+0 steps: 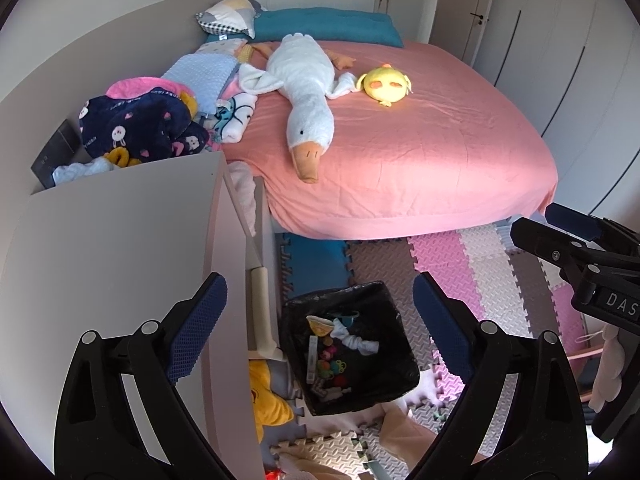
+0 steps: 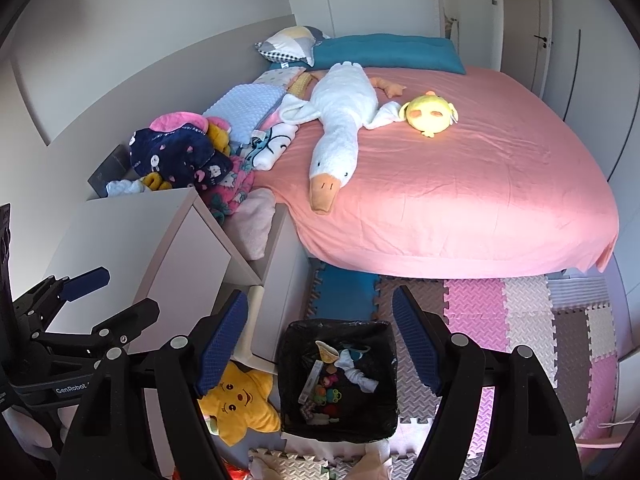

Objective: Collect trash

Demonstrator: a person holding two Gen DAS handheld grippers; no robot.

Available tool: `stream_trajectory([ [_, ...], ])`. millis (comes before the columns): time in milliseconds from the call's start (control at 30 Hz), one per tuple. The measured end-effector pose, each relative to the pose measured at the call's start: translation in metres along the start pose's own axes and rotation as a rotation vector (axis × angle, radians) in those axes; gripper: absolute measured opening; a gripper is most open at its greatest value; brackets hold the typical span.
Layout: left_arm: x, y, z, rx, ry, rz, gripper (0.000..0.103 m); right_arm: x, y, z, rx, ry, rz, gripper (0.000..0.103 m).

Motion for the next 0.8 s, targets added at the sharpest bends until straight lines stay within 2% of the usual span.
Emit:
stream_trajectory([
  [467, -0.0010, -0.0012, 0.0062, -0.012, 0.003, -0.009, 0.092, -0.0005, -0.0010, 0.0009, -0.003, 0.001, -0.002, 0.075],
  [800, -0.0006, 0.0002, -0.0008, 0.036, -0.002, -0.003, 0.092, -0.0004, -0.0030, -0.0004, -0.005, 0.000, 0.000, 0.075],
])
Point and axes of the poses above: each gripper's, at about its wrist camera, not at the fingertips, and x roughly the way its jaws point, z to its left, y to its underside, the point moved 5 cm from there along x, roughly the way its jaws point, and after that the axes turned 5 degrees about -z, right-handed, at the moved point
